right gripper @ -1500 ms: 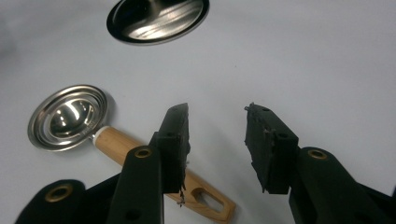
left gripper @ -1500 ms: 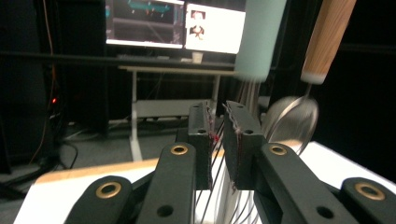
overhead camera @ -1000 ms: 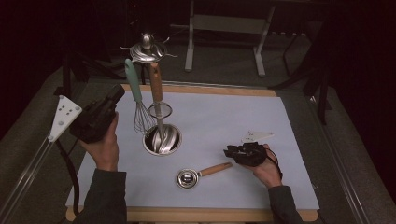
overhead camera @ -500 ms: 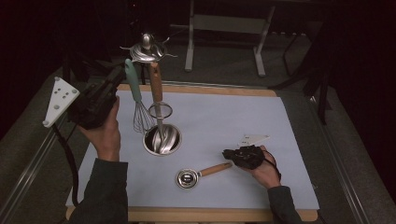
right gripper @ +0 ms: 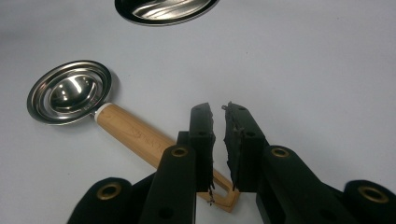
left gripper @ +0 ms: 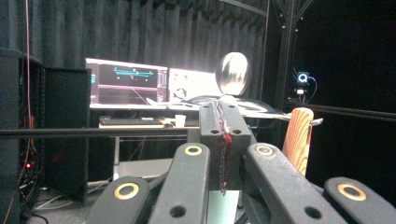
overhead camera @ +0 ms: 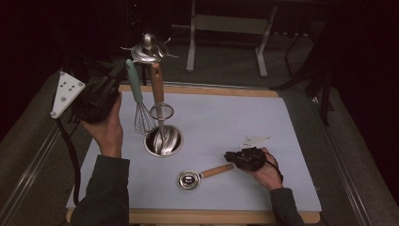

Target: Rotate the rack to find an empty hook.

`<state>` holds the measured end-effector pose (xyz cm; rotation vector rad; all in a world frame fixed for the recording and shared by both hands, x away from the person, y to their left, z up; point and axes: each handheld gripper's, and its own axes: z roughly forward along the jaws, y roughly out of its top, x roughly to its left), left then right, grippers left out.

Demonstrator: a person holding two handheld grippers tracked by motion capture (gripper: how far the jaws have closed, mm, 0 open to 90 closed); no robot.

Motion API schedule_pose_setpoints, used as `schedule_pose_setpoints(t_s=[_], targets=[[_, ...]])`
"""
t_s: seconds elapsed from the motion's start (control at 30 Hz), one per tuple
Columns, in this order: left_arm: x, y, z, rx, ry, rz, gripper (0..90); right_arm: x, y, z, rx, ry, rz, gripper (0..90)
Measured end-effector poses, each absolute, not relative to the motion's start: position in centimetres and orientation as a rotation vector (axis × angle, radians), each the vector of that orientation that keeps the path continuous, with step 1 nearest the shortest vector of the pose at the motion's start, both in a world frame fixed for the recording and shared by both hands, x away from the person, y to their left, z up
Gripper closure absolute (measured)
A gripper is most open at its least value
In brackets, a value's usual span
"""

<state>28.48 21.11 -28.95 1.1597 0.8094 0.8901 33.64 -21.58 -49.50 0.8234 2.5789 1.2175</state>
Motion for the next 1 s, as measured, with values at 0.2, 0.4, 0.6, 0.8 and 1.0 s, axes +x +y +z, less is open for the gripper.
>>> schedule_pose_setpoints(t_s=[0.2, 0.4, 0.6, 0.8, 1.0], targets=[[28.23, 20.89, -28.6, 1.169, 0.776, 0.892, 90.0, 33.64, -21.57, -49.55, 0.821, 2.582, 1.216, 80.5], [28.41, 20.87, -28.43, 1.174, 0.796, 0.914, 90.0, 33.64, -21.61, -49.57, 0.822, 2.582, 1.211, 80.4], [28.74, 21.19, -28.36, 1.168, 0.815, 0.916, 90.0, 33.63, -21.63, -49.56, 0.821, 2.582, 1.207, 80.4], [28.89, 21.29, -28.34, 1.167, 0.82, 0.916, 90.0, 33.63, -21.57, -49.65, 0.822, 2.586, 1.201, 80.4], [29.14, 21.47, -28.28, 1.167, 0.833, 0.922, 90.0, 33.63, -21.54, -49.72, 0.815, 2.588, 1.187, 80.4]])
